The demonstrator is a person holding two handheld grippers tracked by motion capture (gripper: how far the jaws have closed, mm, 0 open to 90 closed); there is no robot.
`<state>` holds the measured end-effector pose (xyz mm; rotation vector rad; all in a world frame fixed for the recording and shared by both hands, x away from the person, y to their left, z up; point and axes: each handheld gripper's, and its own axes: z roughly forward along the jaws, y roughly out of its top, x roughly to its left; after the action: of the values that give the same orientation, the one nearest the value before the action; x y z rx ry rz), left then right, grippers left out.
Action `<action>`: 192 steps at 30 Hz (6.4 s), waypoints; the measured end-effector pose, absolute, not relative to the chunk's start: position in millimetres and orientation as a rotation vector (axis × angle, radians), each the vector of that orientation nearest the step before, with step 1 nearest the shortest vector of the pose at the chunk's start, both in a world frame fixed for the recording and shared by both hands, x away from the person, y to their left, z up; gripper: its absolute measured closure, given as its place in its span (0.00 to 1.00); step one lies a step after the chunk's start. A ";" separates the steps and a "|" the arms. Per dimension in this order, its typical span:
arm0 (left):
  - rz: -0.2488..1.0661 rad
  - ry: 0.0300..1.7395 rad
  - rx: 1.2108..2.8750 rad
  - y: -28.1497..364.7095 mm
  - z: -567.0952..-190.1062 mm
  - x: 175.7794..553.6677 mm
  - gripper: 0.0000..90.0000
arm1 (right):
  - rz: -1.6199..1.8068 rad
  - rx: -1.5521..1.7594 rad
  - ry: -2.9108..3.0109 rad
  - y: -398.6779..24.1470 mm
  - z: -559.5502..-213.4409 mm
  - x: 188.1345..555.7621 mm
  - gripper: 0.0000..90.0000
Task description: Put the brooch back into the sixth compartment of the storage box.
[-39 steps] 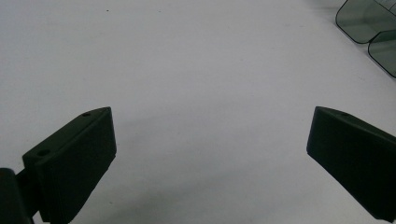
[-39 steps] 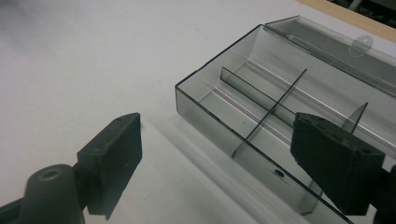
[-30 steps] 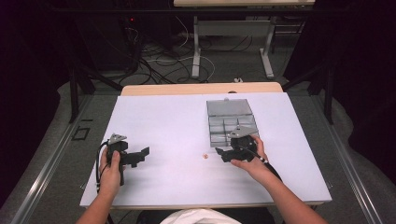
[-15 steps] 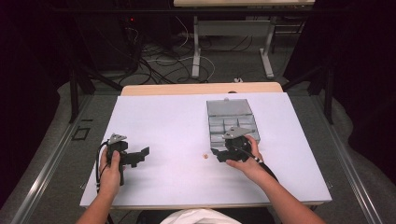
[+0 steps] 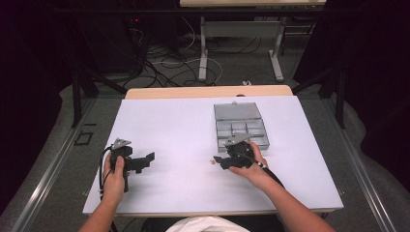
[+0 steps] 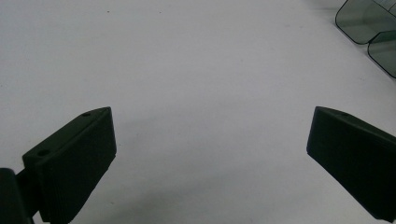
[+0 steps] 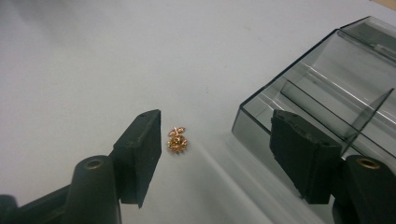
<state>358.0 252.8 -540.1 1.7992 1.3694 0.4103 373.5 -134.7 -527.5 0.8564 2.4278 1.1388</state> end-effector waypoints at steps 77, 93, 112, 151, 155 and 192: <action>0.411 1.371 1.791 253.7 -539.6 357.9 0.02 | 1.092 0.843 2.602 -112.2 -558.4 383.8 0.86; 0.408 1.372 1.795 254.1 -539.3 358.0 0.02 | 1.102 0.891 2.563 -111.8 -559.4 381.6 0.88; 0.409 1.373 1.797 254.1 -539.4 358.0 0.02 | 1.119 0.928 2.537 -112.9 -556.7 380.7 0.89; 0.405 1.374 1.800 254.1 -539.7 358.2 0.02 | 1.233 1.098 2.438 -122.0 -537.3 376.9 0.89; 0.406 1.374 1.802 254.1 -539.6 358.2 0.02 | 1.238 1.092 2.428 -124.3 -535.0 377.7 0.89; 0.407 1.374 1.803 254.1 -539.6 358.2 0.02 | 1.310 1.201 2.308 -147.4 -509.4 383.9 0.89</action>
<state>358.2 254.1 -539.6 1.8033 1.3737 0.4068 383.9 -147.4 -509.4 1.2005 2.3083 1.3104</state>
